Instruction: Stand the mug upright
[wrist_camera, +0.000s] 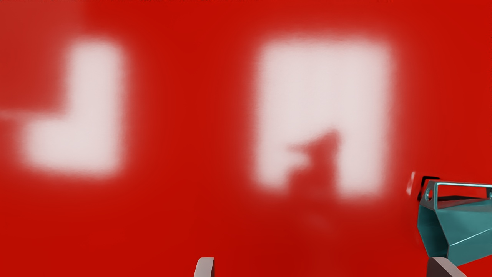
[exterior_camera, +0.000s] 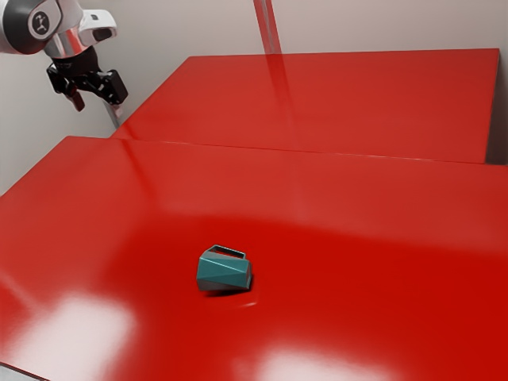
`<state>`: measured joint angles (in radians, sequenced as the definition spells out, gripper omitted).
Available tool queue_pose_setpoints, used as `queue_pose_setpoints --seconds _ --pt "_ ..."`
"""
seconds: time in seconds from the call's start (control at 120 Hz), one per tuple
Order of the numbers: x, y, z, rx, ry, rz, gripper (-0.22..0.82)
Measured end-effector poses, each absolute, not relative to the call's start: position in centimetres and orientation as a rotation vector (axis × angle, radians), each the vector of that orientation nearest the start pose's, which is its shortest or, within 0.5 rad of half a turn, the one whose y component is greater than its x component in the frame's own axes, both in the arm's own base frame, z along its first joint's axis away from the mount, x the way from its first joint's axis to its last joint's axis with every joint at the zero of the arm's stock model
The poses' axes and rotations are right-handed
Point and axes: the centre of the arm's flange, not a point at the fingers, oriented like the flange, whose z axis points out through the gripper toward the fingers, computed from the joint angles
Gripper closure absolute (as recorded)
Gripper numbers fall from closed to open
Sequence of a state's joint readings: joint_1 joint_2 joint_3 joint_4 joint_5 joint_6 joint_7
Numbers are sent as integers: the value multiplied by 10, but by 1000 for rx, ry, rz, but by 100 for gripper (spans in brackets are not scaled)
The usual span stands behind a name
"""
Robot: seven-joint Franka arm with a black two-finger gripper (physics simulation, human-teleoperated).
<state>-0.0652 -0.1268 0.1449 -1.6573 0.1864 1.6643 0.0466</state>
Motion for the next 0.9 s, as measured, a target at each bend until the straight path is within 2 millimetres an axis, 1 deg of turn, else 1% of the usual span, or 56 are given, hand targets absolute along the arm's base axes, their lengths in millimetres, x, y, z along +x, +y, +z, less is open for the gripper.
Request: queue_pose_setpoints --seconds 0.242,0.325,0.408,0.442,0.5,0.6,0.692,0.792,0.85,0.9 --pt "522 66 655 -2959 -10 -186 0" --pt "522 65 647 -2966 1 -185 0" --pt "520 61 638 -3037 -4 -188 0" --pt "520 62 629 -3080 -22 -172 0" --pt "517 69 606 -3167 -82 -121 0" --pt "509 74 557 -3287 -188 13 0" --pt "501 69 512 -3379 -287 156 0" --pt "491 70 461 -3453 -439 322 0" --pt "491 68 438 -3481 -511 388 0" --pt "494 65 424 -3495 -557 424 0"
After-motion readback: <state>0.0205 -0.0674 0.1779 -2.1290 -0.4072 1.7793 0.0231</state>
